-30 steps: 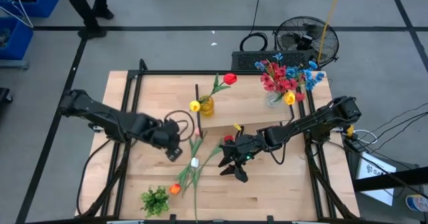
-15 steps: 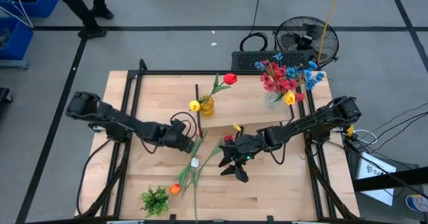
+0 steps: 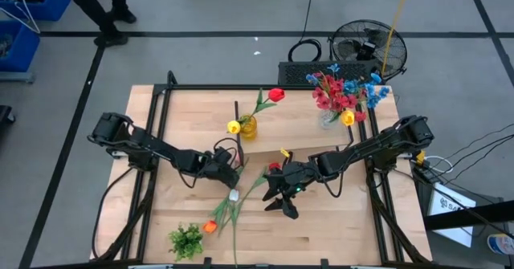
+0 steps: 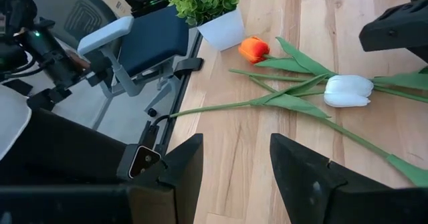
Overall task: Pick and place flowers into a vace then onto a shelf
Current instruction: Put the pink flower into the yellow vase
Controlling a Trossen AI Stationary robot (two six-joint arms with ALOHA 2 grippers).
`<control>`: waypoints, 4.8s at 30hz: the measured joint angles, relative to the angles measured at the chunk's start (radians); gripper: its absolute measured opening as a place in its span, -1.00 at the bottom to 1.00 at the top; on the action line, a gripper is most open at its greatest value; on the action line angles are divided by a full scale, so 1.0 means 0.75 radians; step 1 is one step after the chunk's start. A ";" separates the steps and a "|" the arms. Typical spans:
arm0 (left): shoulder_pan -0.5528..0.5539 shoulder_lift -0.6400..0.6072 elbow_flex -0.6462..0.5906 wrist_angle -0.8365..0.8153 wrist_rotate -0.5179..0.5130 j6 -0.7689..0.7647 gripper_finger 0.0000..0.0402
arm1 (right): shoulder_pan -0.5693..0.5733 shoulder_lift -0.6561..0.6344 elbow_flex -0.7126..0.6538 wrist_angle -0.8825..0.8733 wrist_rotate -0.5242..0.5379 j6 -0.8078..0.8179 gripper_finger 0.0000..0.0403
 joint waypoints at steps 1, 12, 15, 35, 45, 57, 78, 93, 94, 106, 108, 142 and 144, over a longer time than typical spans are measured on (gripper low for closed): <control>-0.001 0.005 0.000 0.003 -0.004 0.010 0.14 | 0.000 0.000 0.000 -0.001 0.000 0.002 -0.18; -0.005 -0.188 -0.008 -0.134 0.177 0.048 -0.92 | -0.001 0.000 0.000 0.000 0.002 0.003 -0.18; -0.025 -0.339 -0.008 -0.202 0.114 0.025 -0.96 | -0.001 0.000 0.000 0.000 0.002 0.003 -0.18; -0.123 -1.123 0.374 0.115 -0.960 1.230 -0.99 | -0.007 0.000 0.000 0.000 0.005 -0.006 -0.18; -0.068 -0.934 0.424 1.301 -0.393 2.404 -0.99 | -0.008 0.000 0.000 0.001 0.006 -0.003 -0.18; 0.195 -0.647 0.424 1.572 -0.070 1.984 -0.99 | -0.008 0.000 0.000 0.001 0.002 0.008 -0.18; 0.200 -0.570 0.423 1.522 -0.175 1.764 -0.99 | -0.005 0.000 -0.001 0.000 -0.004 -0.006 -0.18; 0.201 -0.582 0.423 1.525 -0.164 1.840 -0.99 | -0.005 0.000 -0.001 0.001 -0.004 -0.027 -0.18; 0.201 -0.582 0.423 1.512 -0.167 1.840 -0.99 | -0.005 0.000 -0.001 0.001 -0.005 -0.027 -0.18; 0.202 -0.565 0.423 1.345 -0.290 1.720 -0.96 | -0.005 0.000 -0.002 0.001 -0.005 -0.027 -0.18; 0.202 -0.564 0.423 1.265 -0.319 1.689 -0.90 | -0.005 0.000 -0.002 0.001 -0.005 -0.027 -0.18; 0.115 -0.747 0.423 0.649 -0.887 1.842 0.08 | -0.008 0.000 -0.002 -0.020 -0.006 -0.027 -0.18; 0.083 -0.798 0.423 0.567 -0.971 1.850 0.10 | -0.008 0.000 -0.002 -0.020 -0.006 -0.030 -0.18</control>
